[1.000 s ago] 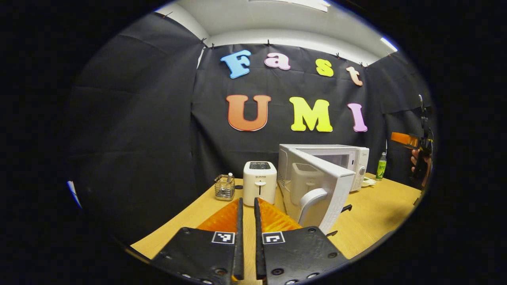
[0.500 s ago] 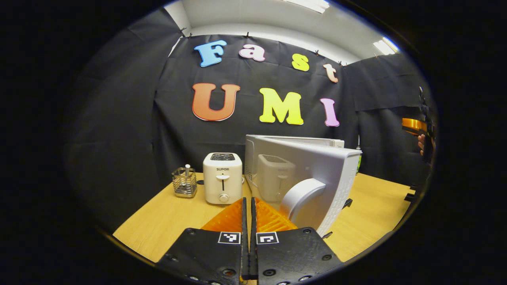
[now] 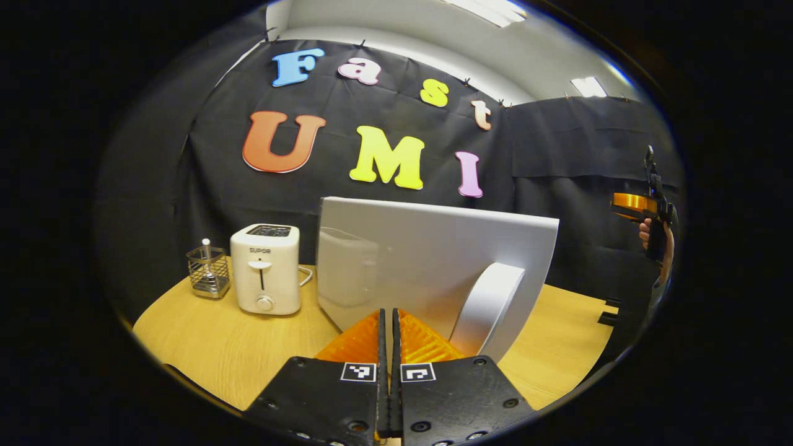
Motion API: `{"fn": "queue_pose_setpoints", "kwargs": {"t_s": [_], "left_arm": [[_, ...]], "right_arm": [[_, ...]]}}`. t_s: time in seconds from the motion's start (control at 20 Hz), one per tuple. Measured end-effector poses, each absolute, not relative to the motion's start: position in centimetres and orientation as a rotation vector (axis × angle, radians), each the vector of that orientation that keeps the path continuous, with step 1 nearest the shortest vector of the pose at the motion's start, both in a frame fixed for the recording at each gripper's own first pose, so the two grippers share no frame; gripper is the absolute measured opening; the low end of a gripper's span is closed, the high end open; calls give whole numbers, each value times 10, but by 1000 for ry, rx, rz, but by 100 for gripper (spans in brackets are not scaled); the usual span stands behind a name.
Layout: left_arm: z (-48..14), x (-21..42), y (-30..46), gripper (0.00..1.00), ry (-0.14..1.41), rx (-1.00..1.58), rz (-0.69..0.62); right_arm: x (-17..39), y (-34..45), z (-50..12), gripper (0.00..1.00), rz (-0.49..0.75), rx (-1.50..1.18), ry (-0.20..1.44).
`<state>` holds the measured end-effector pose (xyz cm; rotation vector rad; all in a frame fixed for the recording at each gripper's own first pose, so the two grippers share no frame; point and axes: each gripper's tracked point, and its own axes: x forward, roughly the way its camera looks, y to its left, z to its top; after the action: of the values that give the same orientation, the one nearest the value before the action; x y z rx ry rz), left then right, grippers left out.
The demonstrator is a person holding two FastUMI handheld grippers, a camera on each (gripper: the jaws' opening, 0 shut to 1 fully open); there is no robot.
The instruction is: Open the microwave oven with the left hand, put the food in, and close the microwave oven.
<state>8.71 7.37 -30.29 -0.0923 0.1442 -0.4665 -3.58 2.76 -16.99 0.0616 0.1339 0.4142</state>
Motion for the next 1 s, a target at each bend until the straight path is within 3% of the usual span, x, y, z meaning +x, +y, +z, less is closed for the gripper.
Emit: {"fn": "queue_pose_setpoints", "kwargs": {"t_s": [0.05, 0.1, 0.15, 0.2, 0.25, 0.3, 0.35, 0.4, 0.45, 0.5, 0.7, 0.75, 0.8, 0.85, 0.9, 0.95, 1.0], "left_arm": [[-299, 91, 64, 0, 144, -82, -480], [-299, 94, 52, 0, 141, -72, -492], [-296, 96, 40, 0, 136, -60, -505], [-295, 101, 28, 0, 133, -54, -519], [-296, 106, 17, 0, 140, -49, -533], [-295, 112, 6, 0, 139, -47, -542], [-293, 115, -4, 0, 139, -51, -554], [-291, 121, -15, 0, 134, -56, -561], [-286, 125, -24, 0, 122, -62, -564], [-281, 133, -32, 0, 113, -70, -565], [-282, 168, -61, 0, 116, -60, -537], [-283, 174, -68, 0, 121, -56, -535], [-284, 182, -75, 0, 121, -55, -531], [-285, 190, -82, 0, 123, -54, -531], [-286, 197, -88, 0, 123, -51, -524], [-287, 205, -93, 0, 128, -48, -516], [-290, 212, -99, 0, 133, -49, -515]], "right_arm": [[-37, 24, -169, 100, 417, 81, 144], [-37, 22, -168, 92, 420, 110, 149], [-36, 19, -167, 92, 424, 132, 154], [-35, 15, -167, 100, 420, 149, 161], [-35, 11, -165, 91, 419, 163, 164], [-37, 10, -164, 100, 428, 168, 169], [-38, 9, -162, 91, 440, 173, 166], [-38, 7, -157, 100, 446, 181, 153], [-39, 2, -155, 100, 444, 185, 141], [-37, -3, -155, 91, 436, 181, 136], [-30, -15, -160, 91, 406, 164, 120], [-28, -16, -161, 100, 406, 164, 119], [-26, -17, -161, 91, 407, 163, 118], [-25, -17, -163, 100, 407, 159, 118], [-23, -18, -163, 91, 406, 157, 115], [-19, -18, -163, 100, 407, 154, 112], [-16, -19, -164, 100, 406, 150, 112]]}}
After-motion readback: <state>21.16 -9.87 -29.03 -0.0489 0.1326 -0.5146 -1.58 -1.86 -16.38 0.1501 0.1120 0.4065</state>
